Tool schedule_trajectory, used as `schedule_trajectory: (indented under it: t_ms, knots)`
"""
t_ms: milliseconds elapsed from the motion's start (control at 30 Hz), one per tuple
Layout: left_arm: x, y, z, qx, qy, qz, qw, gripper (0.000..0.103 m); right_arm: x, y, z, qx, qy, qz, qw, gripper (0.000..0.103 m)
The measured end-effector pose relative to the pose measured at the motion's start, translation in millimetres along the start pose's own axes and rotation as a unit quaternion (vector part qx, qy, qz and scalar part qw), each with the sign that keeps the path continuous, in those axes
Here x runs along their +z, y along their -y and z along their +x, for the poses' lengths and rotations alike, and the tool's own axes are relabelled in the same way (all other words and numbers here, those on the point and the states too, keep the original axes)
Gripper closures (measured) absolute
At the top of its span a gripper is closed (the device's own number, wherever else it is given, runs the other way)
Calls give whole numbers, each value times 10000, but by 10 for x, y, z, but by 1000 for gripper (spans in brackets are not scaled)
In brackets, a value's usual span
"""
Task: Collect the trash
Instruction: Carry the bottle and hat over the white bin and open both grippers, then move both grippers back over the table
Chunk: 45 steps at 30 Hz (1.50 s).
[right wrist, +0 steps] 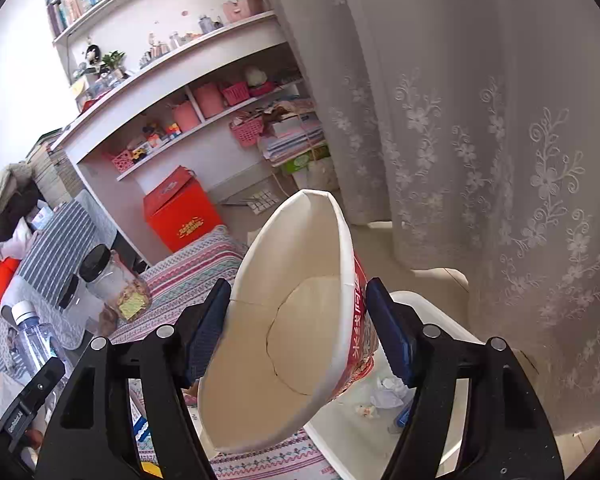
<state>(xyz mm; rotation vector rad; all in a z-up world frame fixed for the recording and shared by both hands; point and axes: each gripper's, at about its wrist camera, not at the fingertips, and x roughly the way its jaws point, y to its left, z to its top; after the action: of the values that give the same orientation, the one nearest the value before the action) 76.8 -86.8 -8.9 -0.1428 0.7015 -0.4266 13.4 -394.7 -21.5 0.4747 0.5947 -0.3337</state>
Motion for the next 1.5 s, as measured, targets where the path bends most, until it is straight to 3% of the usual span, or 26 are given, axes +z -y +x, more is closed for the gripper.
schedule_trajectory:
  t_ms: [67, 233, 333, 533, 967, 1267, 1500]
  knots:
    - [-8, 152, 86, -100, -66, 95, 9999, 46, 12, 155, 39, -75, -139, 135, 9998, 24]
    - [-33, 566, 321, -396, -274, 293, 9984, 46, 44, 425, 11, -183, -222, 493, 9984, 12]
    - [-72, 867, 431, -598, -377, 441, 9965, 46, 67, 549, -62, -103, -162, 654, 9977, 11]
    - [-158, 1396, 622, -959, -561, 644, 9917, 46, 164, 853, -320, -364, 295, 1021, 9937, 7]
    - [-299, 2241, 955, -1459, -938, 1124, 9784, 45, 251, 1387, -590, -1270, 789, 1344, 9796, 7]
    - [-335, 2324, 982, -1326, -993, 1313, 9774, 25, 223, 1394, -636, -1770, 881, 1110, 9739, 7]
    - [-253, 2079, 824, -405, -452, 1359, 9889, 17, 147, 1020, -567, -2379, 1000, 338, 9655, 7]
